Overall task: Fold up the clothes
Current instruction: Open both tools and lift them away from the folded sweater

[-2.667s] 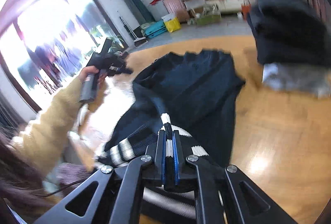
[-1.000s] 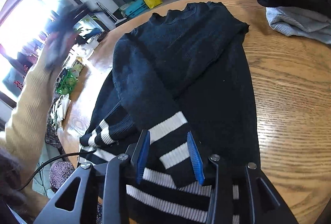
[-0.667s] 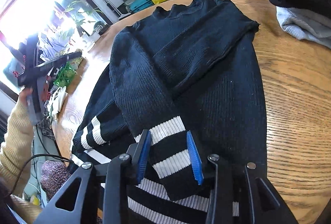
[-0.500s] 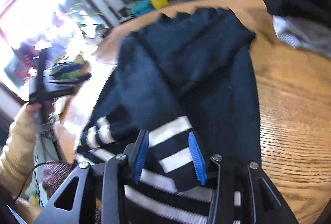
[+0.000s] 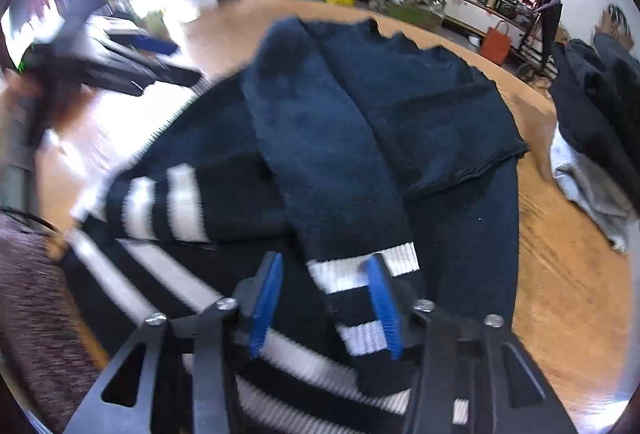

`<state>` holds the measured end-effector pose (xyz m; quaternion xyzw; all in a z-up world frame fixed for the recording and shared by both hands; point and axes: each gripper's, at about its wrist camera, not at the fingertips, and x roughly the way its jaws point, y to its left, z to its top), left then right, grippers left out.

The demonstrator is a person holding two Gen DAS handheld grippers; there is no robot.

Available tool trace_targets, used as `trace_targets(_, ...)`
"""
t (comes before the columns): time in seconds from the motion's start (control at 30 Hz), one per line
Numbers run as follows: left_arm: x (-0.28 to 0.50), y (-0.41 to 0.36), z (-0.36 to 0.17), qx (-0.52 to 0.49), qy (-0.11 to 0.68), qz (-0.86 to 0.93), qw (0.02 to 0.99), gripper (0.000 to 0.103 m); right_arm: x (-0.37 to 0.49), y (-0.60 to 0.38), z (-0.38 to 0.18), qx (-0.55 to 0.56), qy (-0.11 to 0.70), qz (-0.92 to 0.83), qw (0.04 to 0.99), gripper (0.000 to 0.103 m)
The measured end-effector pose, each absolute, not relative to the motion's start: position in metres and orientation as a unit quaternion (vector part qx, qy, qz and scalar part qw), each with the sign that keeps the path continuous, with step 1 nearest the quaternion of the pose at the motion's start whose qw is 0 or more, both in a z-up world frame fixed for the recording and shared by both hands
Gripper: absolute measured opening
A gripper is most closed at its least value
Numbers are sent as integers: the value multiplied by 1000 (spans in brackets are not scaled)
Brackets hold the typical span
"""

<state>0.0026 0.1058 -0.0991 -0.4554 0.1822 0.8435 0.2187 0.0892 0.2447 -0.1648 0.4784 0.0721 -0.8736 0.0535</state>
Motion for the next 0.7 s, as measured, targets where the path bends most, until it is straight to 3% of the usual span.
trace_targets(0.03,0,104,-100,-459,174,843,222,77,86,246,-166,477,72,-875,43,26)
trace_targets(0.13,-8,102,-101,-462,149,843,233,77,80,262,-157,462,22,-886,19,12)
trace_targets(0.33,-26,113,-106,-468,119,841,245,77,76,291,-99,390,-54,-919,31,9)
trace_targets(0.53,-33,124,-110,-472,123,836,251,77,66,300,-45,325,-39,-944,35,8)
trace_targets(0.6,-32,119,-112,-476,122,836,244,77,64,291,-46,342,-22,-937,69,15)
trace_targets(0.63,-31,117,-112,-479,121,835,242,77,66,284,-53,358,-11,-929,91,29)
trace_targets(0.7,-27,112,-112,-481,121,835,237,77,75,263,-78,393,21,-912,118,43)
